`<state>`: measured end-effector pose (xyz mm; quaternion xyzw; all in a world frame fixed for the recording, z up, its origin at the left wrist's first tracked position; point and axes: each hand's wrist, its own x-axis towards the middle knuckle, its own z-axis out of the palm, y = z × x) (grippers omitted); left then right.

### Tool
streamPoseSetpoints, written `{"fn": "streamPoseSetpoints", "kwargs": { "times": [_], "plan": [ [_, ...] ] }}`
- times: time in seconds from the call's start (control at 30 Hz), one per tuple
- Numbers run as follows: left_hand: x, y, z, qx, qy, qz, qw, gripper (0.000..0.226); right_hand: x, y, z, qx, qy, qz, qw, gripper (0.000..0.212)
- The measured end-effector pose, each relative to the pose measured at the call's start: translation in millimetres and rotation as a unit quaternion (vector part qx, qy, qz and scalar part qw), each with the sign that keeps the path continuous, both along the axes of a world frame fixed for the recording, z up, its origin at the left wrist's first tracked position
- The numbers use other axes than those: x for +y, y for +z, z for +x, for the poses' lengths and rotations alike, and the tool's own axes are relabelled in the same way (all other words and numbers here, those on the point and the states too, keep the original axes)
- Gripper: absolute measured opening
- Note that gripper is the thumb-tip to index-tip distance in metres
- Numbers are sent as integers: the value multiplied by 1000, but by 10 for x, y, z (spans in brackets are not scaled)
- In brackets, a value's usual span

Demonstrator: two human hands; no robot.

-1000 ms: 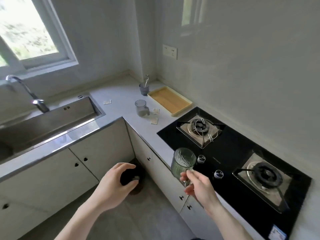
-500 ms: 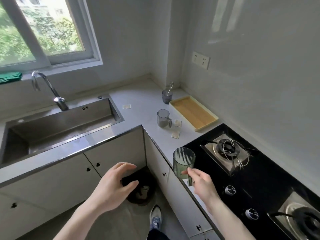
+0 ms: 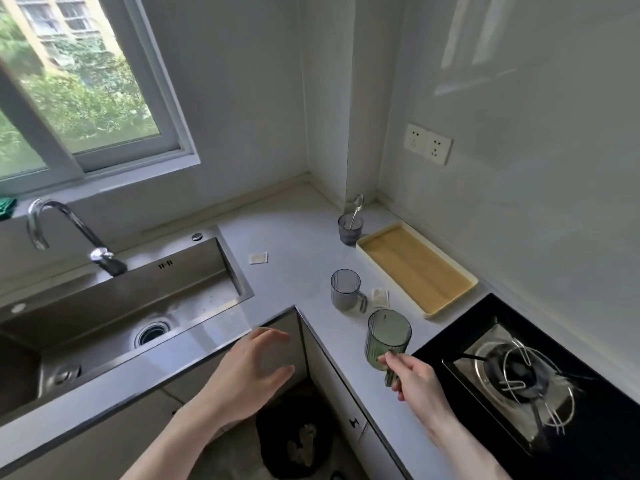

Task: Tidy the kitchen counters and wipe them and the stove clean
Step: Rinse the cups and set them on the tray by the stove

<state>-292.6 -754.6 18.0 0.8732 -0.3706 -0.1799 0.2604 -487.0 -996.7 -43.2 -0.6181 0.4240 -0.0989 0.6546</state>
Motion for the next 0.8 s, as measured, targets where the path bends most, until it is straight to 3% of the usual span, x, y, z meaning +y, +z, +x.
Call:
{"fn": "streamPoseSetpoints", "kwargs": {
  "times": [0.33,0.8],
  "plan": [
    [-640,-166,756,29,-82,21,996,40,-326,-14,412,32,-48,-16,998,26],
    [-1266,-238,1738,22,-244,62,968,45,-148,-119,837,54,-214,-12,975,29]
  ]
}}
